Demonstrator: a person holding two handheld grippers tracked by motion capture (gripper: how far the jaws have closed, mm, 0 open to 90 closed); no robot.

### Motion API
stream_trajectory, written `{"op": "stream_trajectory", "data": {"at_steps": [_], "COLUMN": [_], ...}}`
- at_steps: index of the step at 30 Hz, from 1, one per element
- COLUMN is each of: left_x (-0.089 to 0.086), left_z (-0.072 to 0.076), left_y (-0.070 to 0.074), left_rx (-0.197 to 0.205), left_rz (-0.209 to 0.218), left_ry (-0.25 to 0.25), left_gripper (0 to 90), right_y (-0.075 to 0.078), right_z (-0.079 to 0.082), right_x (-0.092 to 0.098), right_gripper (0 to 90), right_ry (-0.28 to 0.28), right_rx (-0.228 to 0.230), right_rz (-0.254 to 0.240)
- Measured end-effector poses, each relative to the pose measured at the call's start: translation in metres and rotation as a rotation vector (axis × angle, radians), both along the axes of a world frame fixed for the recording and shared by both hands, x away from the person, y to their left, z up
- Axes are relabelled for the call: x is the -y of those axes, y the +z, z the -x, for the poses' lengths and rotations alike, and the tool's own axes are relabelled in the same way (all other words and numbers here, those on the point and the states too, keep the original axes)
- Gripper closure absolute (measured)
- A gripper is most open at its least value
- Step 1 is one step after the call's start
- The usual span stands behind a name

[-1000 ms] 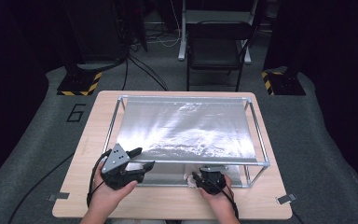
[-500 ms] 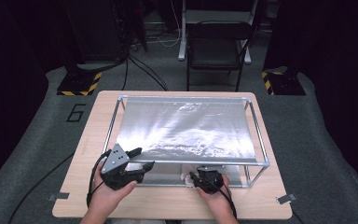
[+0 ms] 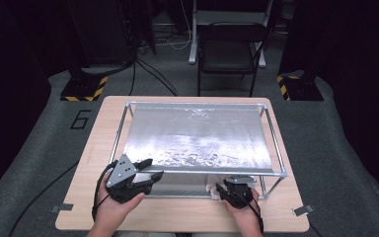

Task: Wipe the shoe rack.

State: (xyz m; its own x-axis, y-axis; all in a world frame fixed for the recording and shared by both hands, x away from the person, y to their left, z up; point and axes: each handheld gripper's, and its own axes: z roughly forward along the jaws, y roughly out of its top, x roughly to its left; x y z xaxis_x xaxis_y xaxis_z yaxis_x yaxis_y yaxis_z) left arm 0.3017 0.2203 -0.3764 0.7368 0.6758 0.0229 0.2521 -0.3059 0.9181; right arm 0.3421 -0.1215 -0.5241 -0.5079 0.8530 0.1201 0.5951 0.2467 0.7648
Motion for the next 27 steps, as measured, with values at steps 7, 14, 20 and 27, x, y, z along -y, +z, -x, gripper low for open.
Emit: {"op": "stream_trajectory", "data": {"at_steps": [7,14,20,27], "left_x": [0.0,0.001,0.012,0.014], "left_z": [0.022,0.037,0.027,0.007], "left_y": [0.001,-0.01,-0.052,-0.09], "left_rx": [0.046,0.055,-0.015,-0.067], "left_rz": [0.009,0.004,-0.04,-0.059], "left_ry": [-0.001,-0.014,-0.032,-0.017], "left_gripper": [42.8,46.6,46.4,47.1], "right_y": [0.0,0.0,0.0,0.0], "right_z": [0.001,0.002,0.002,-0.001], "right_x": [-0.001,-0.002,-0.003,0.001], "right_gripper": [61.0,61.0,61.0,61.0], "right_ry": [-0.013,-0.019,-0.012,0.017], "right_rx": [-0.01,-0.008,-0.008,0.036], "right_rz": [-0.013,-0.011,-0.005,0.034]}}
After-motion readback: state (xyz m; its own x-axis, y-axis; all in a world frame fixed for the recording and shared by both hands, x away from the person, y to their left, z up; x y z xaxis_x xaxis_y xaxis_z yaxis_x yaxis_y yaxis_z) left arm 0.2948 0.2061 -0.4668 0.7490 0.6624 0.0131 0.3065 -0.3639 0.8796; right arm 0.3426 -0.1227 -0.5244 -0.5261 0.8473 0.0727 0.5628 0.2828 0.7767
